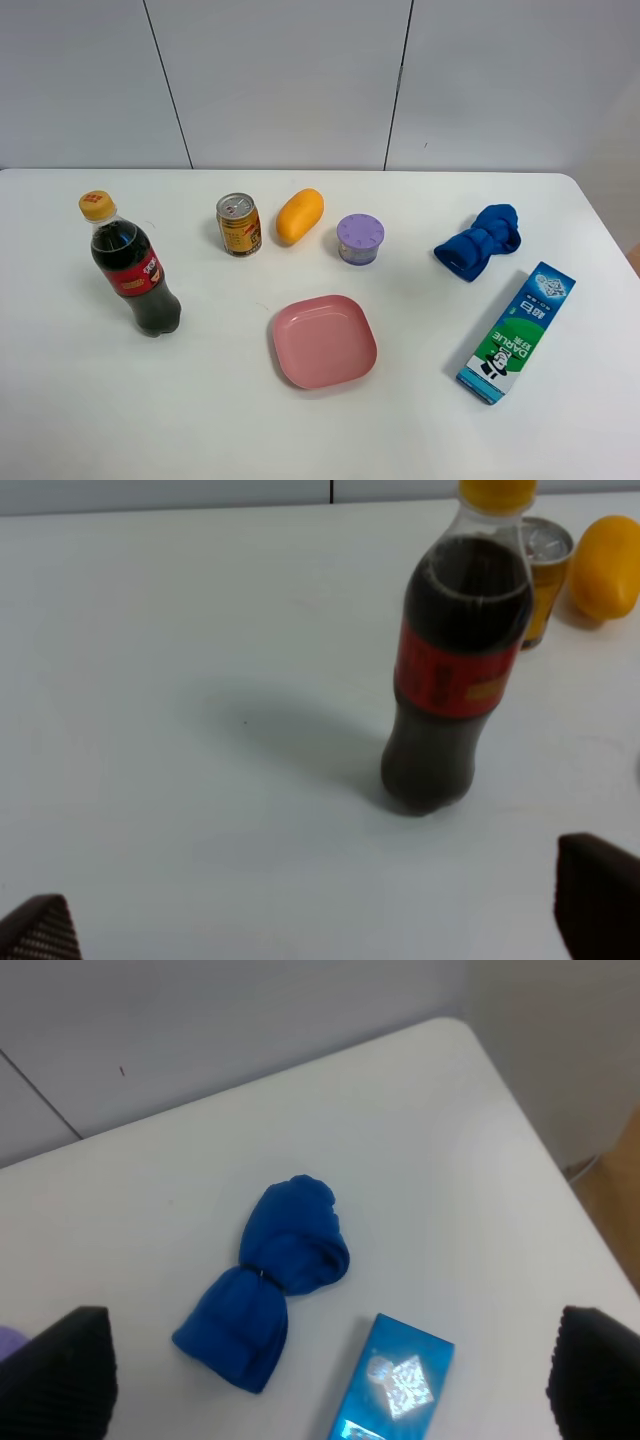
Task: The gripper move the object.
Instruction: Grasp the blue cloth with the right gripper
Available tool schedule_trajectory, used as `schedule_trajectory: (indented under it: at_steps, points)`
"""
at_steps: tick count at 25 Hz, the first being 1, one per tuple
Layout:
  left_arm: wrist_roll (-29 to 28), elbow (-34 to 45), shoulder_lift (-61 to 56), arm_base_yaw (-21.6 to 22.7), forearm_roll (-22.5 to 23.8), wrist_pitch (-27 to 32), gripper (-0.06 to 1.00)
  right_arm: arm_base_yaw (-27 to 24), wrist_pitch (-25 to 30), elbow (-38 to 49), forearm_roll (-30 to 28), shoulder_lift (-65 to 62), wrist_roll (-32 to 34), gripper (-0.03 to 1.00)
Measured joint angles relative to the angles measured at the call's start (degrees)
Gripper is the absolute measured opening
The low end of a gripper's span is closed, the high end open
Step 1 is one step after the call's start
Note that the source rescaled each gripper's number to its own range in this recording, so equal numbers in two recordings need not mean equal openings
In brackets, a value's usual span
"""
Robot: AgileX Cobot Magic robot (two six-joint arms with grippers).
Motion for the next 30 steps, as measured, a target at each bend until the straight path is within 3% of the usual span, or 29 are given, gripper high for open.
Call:
schedule_trajectory:
  at_steps: [4, 9, 14, 17, 25, 30]
  points:
    - [0.00, 0.00, 0.00, 0.00, 0.00, 0.00, 1.00, 0.00, -0.48, -6.87, 3.02, 14.61, 5.06, 1.00]
    - [0.00, 0.00, 0.00, 0.00, 0.00, 0.00, 1.00, 0.00, -2.70, -15.23, 13.20, 28.86, 6.72, 1.00]
    - [0.00, 0.00, 0.00, 0.00, 0.00, 0.00, 1.00, 0.00, -3.94, -18.34, 19.83, 38.43, 14.89, 1.00]
    - [0.00, 0.00, 0.00, 0.00, 0.00, 0.00, 1.00, 0.00, -2.63, -18.34, 20.25, 42.76, 17.23, 1.00]
    - [0.00, 0.00, 0.00, 0.00, 0.12, 0.00, 1.00, 0.00, -0.73, -18.34, 13.89, 51.63, 18.02, 1.00]
    - [0.00, 0.00, 0.00, 0.00, 0.12, 0.00, 1.00, 0.00, -3.10, -18.34, 13.34, 57.97, 18.02, 1.00]
